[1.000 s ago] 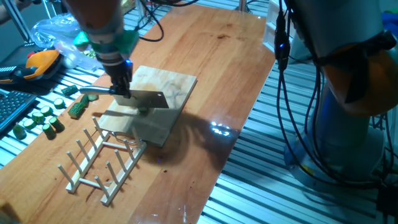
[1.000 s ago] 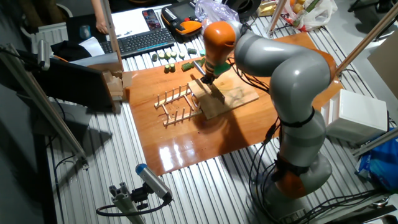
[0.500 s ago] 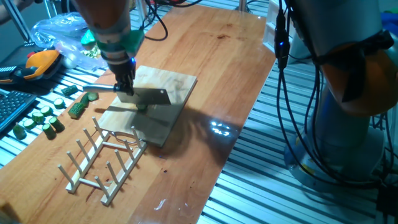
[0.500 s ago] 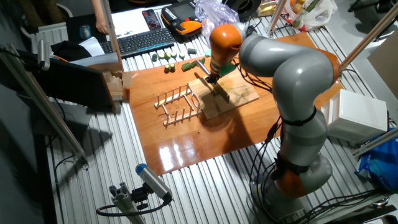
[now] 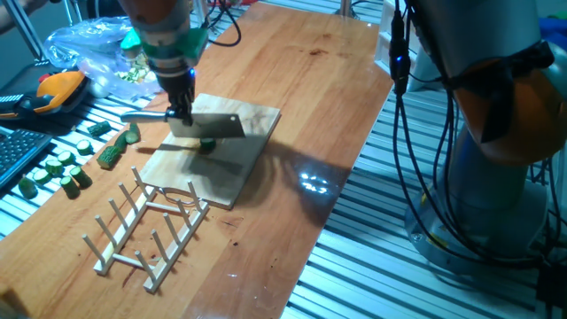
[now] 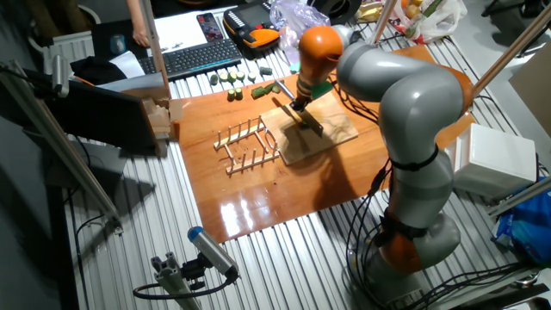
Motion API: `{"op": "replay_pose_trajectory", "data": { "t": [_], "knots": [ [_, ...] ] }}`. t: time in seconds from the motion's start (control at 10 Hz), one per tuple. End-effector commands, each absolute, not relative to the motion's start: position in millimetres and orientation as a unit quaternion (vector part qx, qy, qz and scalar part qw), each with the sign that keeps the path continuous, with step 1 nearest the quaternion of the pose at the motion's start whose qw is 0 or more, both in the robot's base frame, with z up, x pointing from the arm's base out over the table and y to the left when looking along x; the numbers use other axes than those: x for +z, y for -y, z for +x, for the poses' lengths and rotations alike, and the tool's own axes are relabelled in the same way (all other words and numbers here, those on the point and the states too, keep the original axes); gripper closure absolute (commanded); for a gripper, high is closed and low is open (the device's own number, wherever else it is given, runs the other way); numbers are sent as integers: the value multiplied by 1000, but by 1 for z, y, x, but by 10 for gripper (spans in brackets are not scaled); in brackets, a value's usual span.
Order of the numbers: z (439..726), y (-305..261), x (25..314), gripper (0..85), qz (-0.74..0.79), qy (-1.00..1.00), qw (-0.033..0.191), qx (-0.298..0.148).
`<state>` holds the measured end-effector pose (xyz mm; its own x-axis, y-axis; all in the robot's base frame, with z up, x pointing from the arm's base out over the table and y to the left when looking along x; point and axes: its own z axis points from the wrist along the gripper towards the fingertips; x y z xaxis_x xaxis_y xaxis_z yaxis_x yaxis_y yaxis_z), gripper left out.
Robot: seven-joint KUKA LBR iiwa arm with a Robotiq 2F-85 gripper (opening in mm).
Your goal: Chop the cucumber into shreds
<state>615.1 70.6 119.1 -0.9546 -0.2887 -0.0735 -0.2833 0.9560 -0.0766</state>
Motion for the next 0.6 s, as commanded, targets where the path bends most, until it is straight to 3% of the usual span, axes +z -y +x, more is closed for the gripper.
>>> {"op": "replay_pose_trajectory", "data": {
  "t": [0.0,0.5],
  "knots": [
    [614,-72,117,850,-144,-988,42,-32],
    [614,-62,119,850,-143,-988,45,-31]
  ]
}}
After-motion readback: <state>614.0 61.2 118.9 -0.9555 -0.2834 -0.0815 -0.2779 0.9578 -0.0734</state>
